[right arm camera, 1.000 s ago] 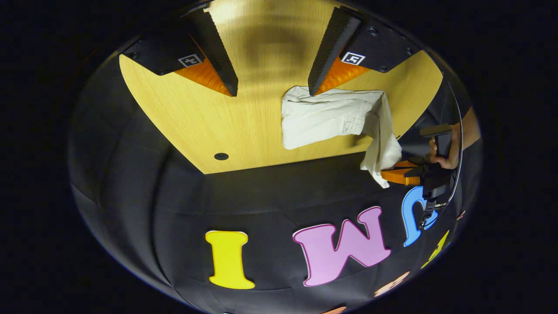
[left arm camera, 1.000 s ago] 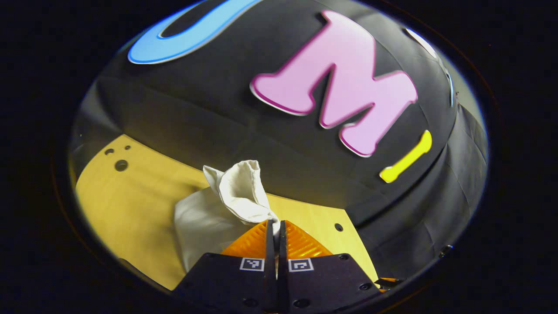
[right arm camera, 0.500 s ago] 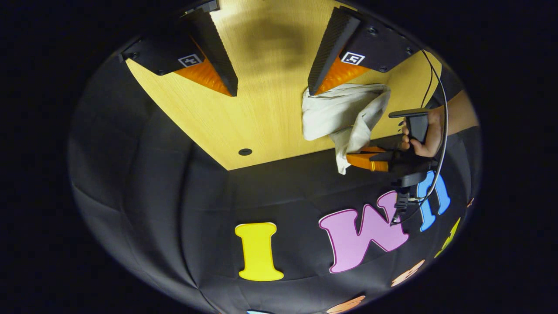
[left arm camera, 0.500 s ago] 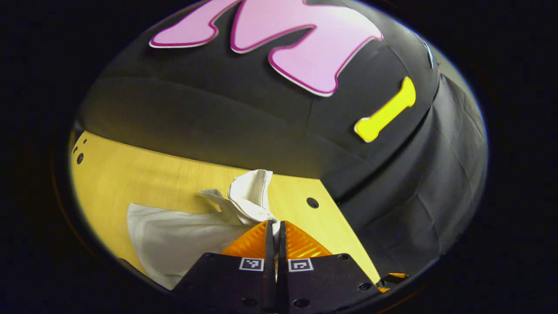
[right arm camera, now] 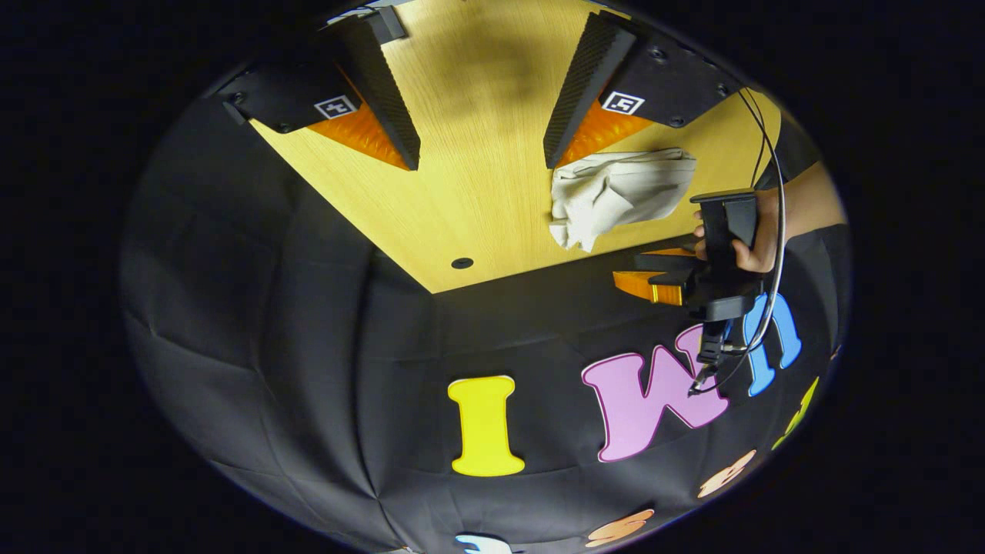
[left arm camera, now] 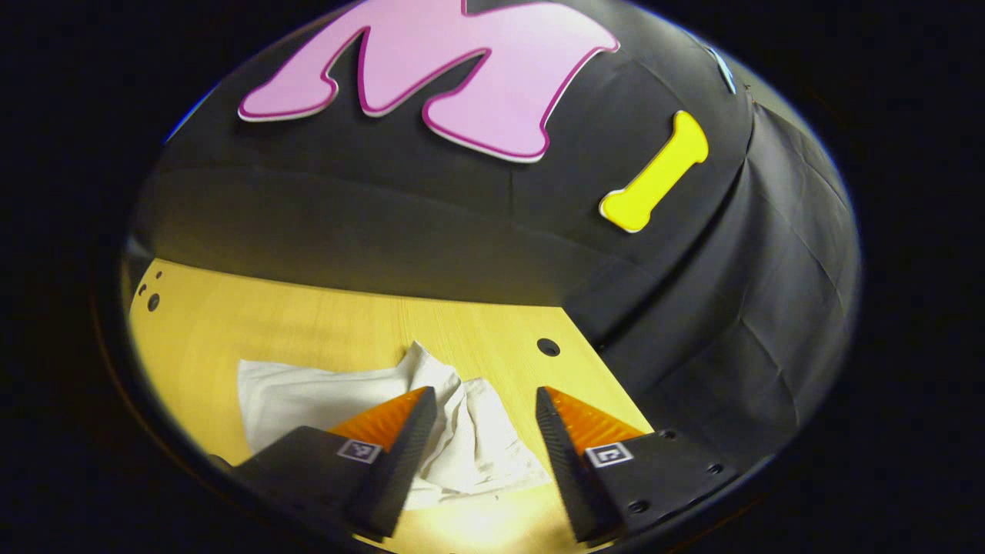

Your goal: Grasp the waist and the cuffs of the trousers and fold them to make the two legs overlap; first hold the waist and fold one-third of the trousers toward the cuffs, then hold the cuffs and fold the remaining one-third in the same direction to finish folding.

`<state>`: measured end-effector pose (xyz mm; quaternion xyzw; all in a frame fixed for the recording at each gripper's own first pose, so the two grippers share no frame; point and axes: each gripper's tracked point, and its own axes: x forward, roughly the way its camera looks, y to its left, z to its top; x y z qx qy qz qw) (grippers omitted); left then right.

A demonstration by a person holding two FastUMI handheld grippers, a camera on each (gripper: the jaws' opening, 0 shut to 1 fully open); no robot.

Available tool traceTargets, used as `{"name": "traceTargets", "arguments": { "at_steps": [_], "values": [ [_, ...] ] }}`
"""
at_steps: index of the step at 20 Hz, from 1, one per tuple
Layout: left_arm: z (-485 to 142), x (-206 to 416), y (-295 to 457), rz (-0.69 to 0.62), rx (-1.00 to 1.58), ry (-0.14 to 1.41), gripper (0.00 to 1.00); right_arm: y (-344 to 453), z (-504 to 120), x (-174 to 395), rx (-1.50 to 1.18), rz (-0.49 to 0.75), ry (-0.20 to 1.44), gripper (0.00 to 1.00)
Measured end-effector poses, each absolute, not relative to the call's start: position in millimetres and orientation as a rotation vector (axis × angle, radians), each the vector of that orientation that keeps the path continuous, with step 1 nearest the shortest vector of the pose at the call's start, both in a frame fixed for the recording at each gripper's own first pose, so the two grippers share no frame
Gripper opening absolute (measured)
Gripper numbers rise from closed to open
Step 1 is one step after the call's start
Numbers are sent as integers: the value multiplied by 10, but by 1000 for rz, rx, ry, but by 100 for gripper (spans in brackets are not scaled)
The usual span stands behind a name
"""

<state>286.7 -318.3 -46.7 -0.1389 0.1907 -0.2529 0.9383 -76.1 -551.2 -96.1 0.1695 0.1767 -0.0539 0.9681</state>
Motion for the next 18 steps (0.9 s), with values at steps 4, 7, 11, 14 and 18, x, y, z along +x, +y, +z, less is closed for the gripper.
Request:
{"name": "traceTargets", "arguments": {
  "at_steps": [4,7,11,14,18],
  "values": [
    [6,2280,-2556,-416,-200,235,98,-5435,-716,-1053,349,-131,325,99],
    [292,1616,-2051,-386,-206,146,97,-5335,-424,-1267,364,-140,276,99],
    [407,784,-1404,-336,-218,55,97,-5149,-149,-1618,353,-133,240,99],
    [313,152,-988,-251,-216,23,97,-5059,89,-1885,333,-131,193,98],
    [129,-558,-512,-170,-206,5,97,-4950,294,-2252,331,-146,135,99]
  ]
}}
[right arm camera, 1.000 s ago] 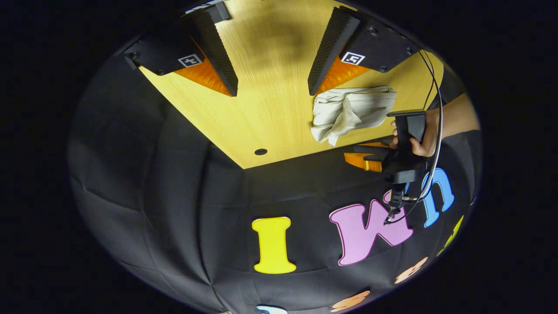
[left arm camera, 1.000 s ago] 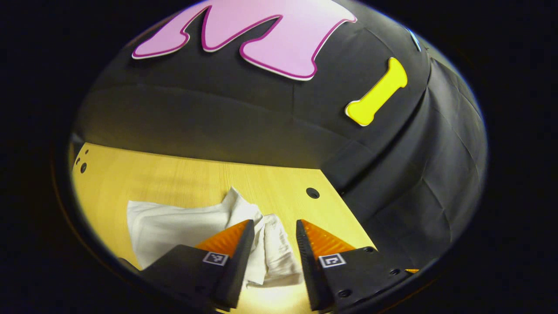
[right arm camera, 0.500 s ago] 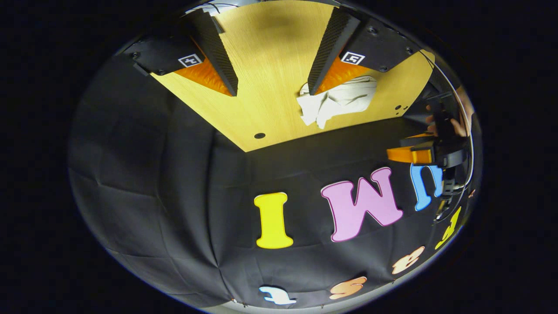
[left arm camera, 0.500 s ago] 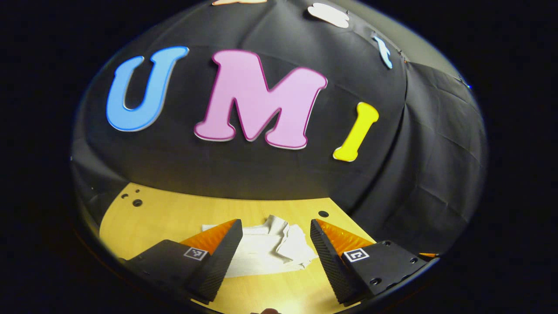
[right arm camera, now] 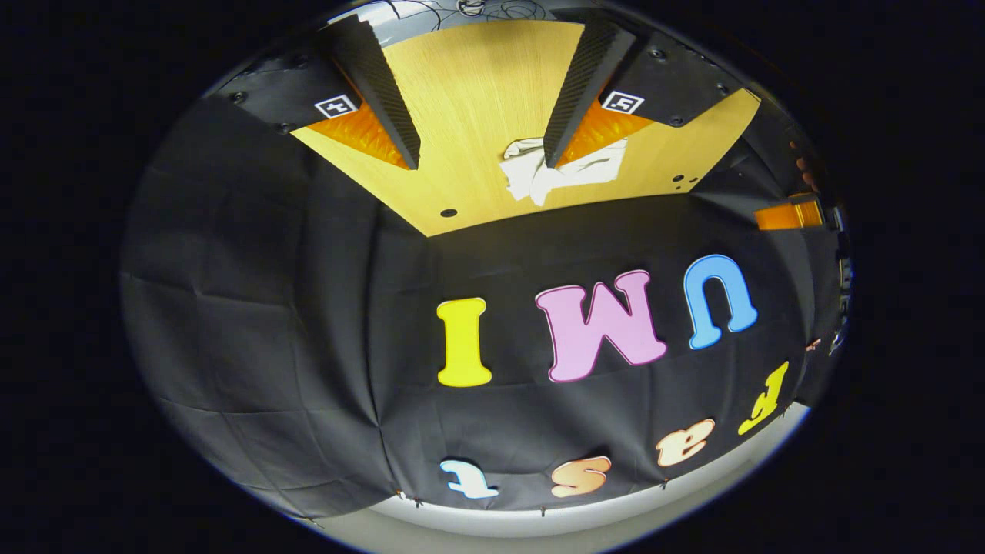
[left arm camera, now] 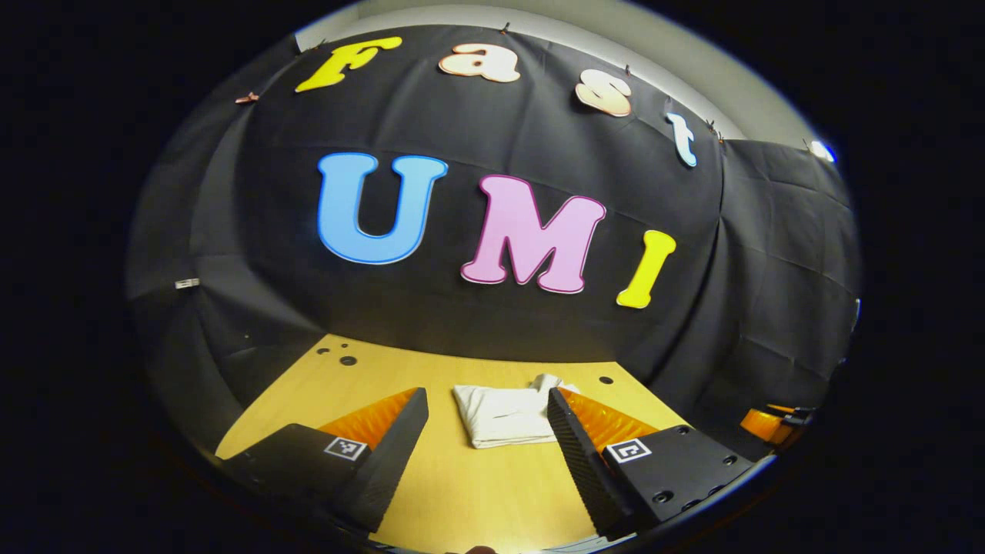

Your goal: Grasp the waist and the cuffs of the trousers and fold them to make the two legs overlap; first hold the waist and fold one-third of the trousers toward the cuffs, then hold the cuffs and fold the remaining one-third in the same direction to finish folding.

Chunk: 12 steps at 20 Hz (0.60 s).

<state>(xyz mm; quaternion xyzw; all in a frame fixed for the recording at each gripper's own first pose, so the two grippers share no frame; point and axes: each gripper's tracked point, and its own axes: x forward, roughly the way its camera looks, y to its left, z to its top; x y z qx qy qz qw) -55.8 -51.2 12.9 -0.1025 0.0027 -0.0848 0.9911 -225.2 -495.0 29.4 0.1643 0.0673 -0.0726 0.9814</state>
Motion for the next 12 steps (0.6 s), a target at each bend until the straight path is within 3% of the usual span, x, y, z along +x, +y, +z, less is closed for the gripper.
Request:
{"name": "traceTargets", "arguments": {
  "at_steps": [7,12],
  "values": [
    [-446,-1373,-192,-95,-201,13,97,-4504,33,-2762,290,-63,194,98],
    [-682,-1587,-228,-91,-192,59,97,-4330,-99,-2848,279,-35,214,98]
  ]
}}
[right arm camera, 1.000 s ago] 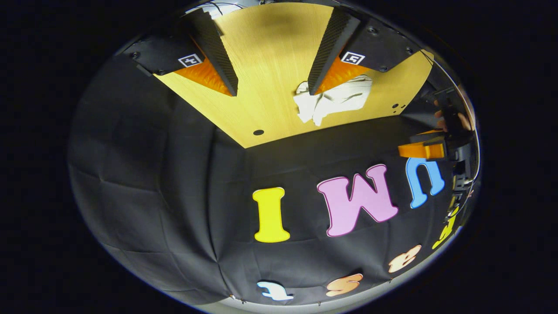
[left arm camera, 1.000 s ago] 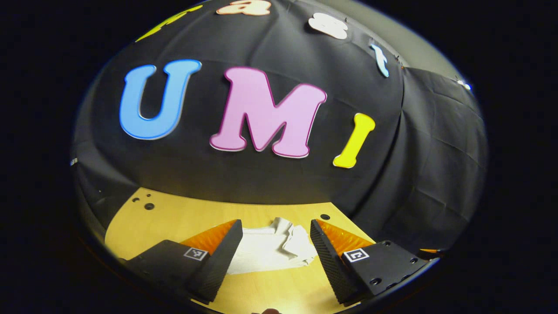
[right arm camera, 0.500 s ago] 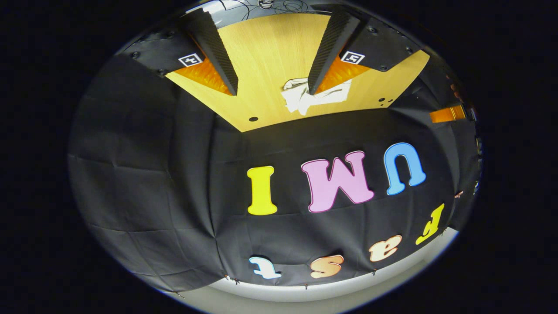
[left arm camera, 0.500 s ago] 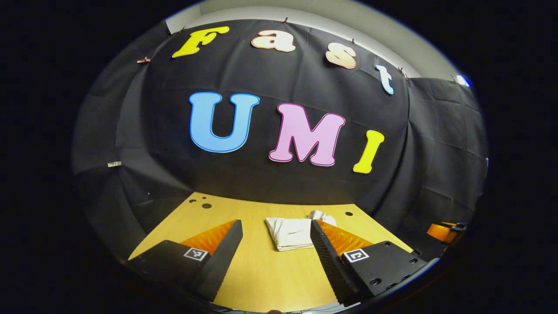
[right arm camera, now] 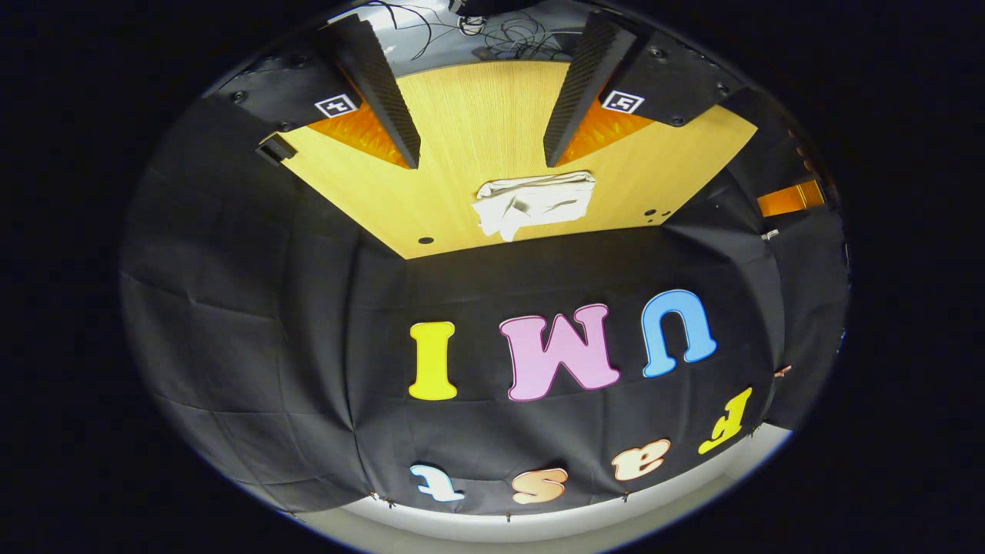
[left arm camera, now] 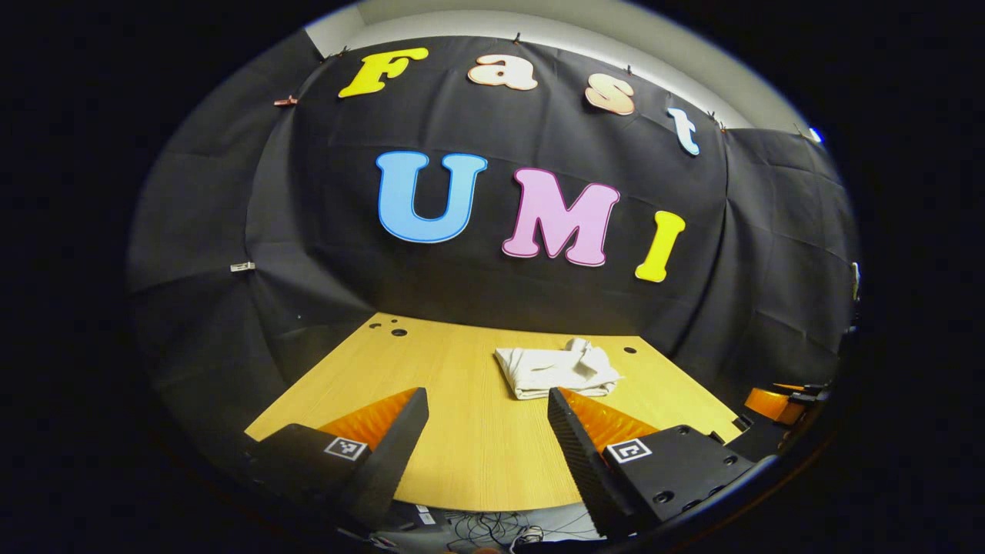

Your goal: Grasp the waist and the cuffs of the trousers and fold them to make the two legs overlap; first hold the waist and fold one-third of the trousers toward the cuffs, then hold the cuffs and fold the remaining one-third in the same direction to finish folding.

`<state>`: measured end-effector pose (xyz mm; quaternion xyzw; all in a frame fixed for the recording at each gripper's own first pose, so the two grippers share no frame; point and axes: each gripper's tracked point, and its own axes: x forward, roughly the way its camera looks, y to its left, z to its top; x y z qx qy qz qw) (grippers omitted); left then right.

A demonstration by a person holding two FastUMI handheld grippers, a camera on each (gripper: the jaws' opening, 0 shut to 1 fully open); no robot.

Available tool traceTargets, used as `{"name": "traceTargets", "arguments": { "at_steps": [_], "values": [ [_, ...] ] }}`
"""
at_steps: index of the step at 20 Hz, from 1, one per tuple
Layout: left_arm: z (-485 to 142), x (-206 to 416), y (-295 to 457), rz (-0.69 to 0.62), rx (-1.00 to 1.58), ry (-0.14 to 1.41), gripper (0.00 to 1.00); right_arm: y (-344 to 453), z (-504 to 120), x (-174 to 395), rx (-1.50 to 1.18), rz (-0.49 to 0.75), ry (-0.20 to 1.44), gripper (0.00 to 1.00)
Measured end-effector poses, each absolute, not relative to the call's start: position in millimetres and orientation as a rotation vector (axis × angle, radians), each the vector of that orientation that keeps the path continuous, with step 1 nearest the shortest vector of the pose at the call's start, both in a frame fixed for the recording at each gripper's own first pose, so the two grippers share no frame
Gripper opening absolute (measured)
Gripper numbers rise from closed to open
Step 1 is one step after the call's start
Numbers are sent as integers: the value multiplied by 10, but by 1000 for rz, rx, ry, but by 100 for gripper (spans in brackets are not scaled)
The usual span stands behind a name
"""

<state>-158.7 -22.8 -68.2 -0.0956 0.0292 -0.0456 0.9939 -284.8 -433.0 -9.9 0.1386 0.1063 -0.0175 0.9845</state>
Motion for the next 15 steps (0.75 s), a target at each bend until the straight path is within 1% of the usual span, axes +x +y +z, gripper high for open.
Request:
{"name": "traceTargets", "arguments": {
  "at_steps": [8,11,15],
  "values": [
    [-734,-1591,-234,-95,-180,69,98,-4218,131,-2672,260,-7,178,99],
    [-614,-1501,-79,-75,-155,24,97,-4167,183,-2600,249,4,178,98],
    [-570,-1363,164,-35,-170,23,97,-4136,269,-2536,238,10,159,98]
  ]
}}
